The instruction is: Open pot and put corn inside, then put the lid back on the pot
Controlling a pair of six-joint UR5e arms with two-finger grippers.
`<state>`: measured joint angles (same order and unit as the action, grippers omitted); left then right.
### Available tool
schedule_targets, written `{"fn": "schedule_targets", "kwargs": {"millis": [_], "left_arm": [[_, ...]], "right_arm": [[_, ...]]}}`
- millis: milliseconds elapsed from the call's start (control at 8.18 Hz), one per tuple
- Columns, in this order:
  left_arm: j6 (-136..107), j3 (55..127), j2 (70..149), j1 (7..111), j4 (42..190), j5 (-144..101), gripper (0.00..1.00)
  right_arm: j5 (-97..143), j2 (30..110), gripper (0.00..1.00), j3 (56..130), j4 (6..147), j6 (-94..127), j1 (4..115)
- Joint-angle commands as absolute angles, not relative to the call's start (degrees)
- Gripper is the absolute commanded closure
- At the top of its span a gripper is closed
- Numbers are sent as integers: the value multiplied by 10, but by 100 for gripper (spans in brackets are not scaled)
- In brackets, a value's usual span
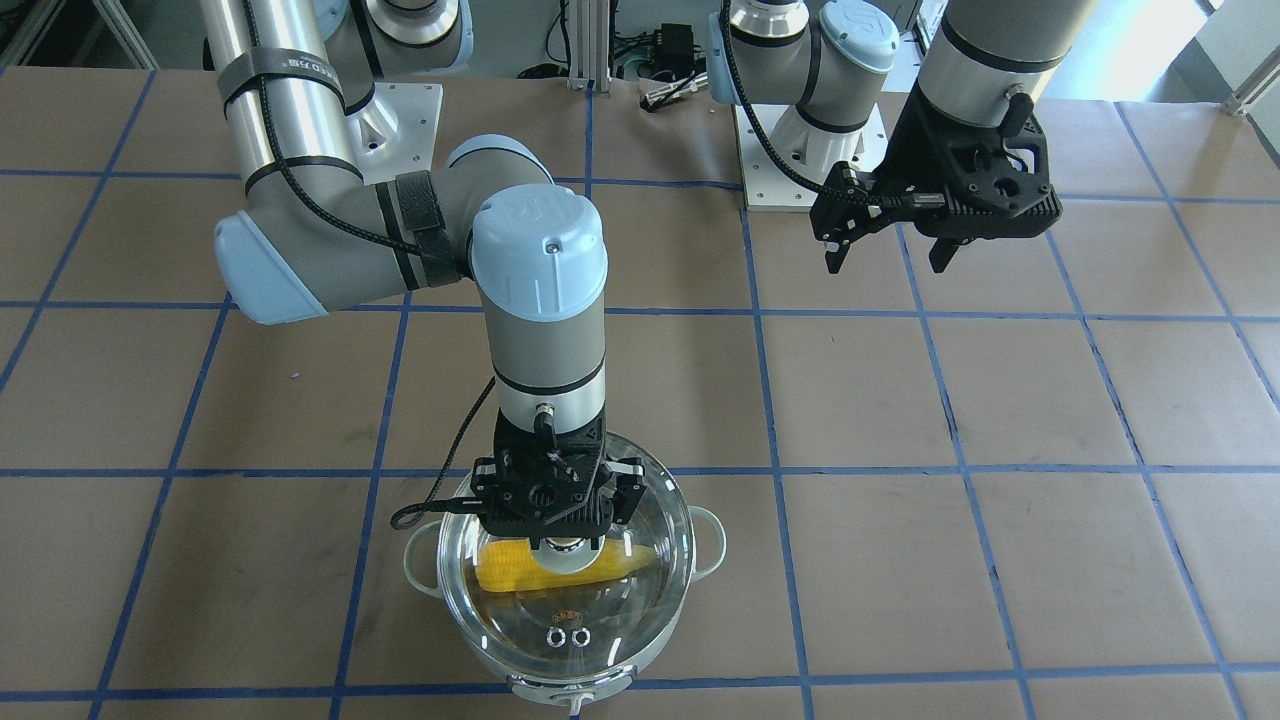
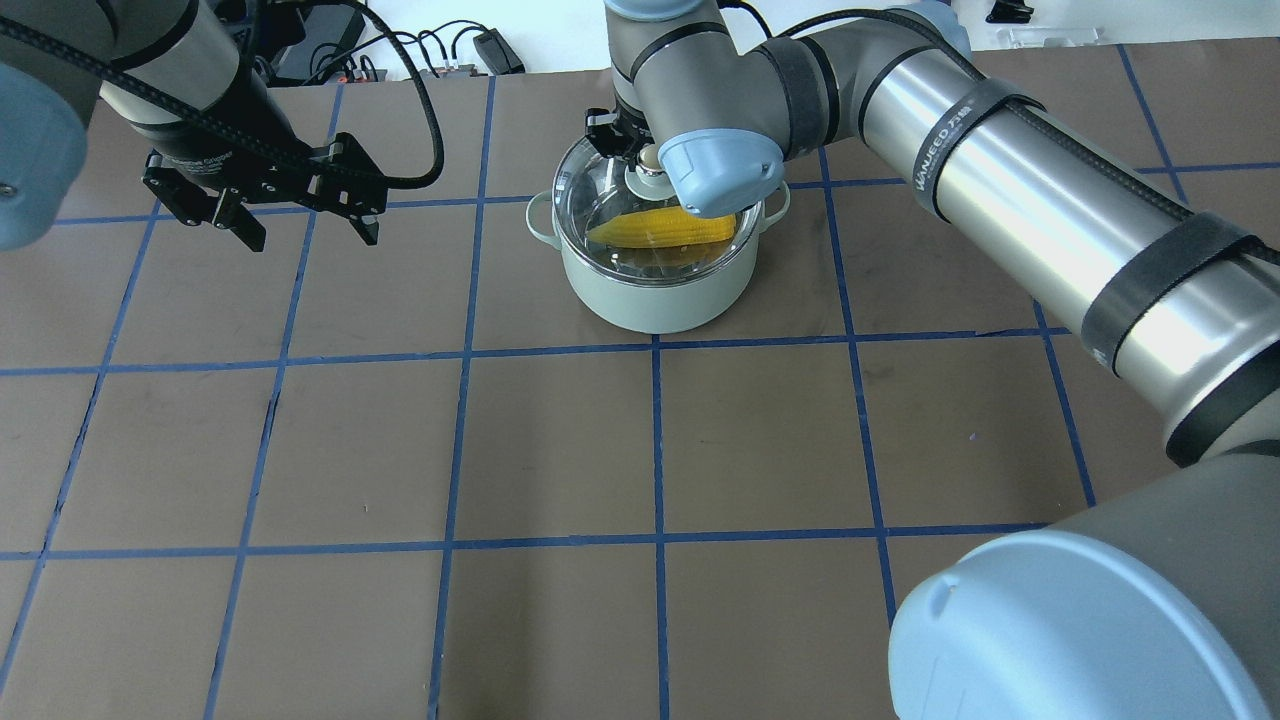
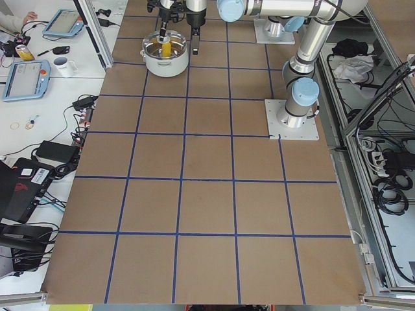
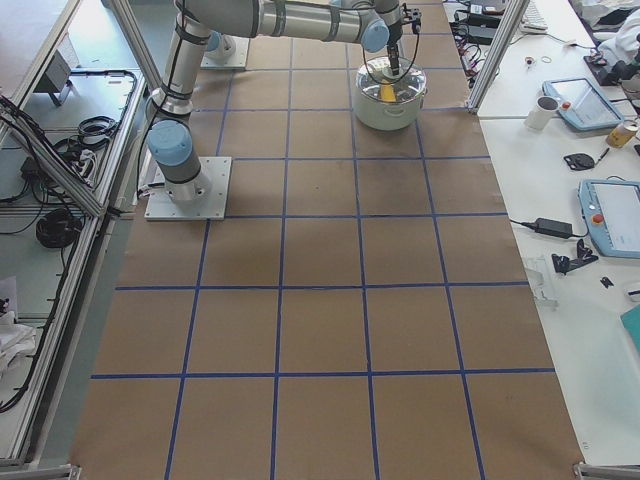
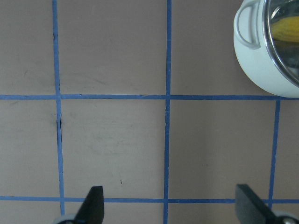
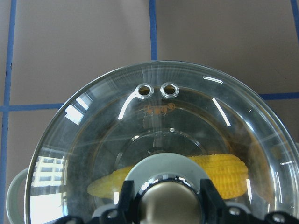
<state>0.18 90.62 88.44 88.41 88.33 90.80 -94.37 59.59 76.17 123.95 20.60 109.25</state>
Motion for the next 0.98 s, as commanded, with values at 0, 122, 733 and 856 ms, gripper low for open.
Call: {"fn": "schedule_targets", "kwargs": {"millis": [0, 122, 733, 856], "left_arm": [[2, 907, 884, 883, 882, 907, 0], [2, 907, 884, 883, 882, 906, 0], [2, 908, 886, 884, 882, 905, 0], [2, 908, 885, 884, 882, 904, 0]], "right_arm": [[-946, 596, 60, 770, 1249, 206, 1092], [-947, 596, 61, 770, 1249, 206, 1092], [-955, 596, 64, 771, 1252, 205, 1092], [-955, 596, 64, 772, 1252, 205, 1092]]}}
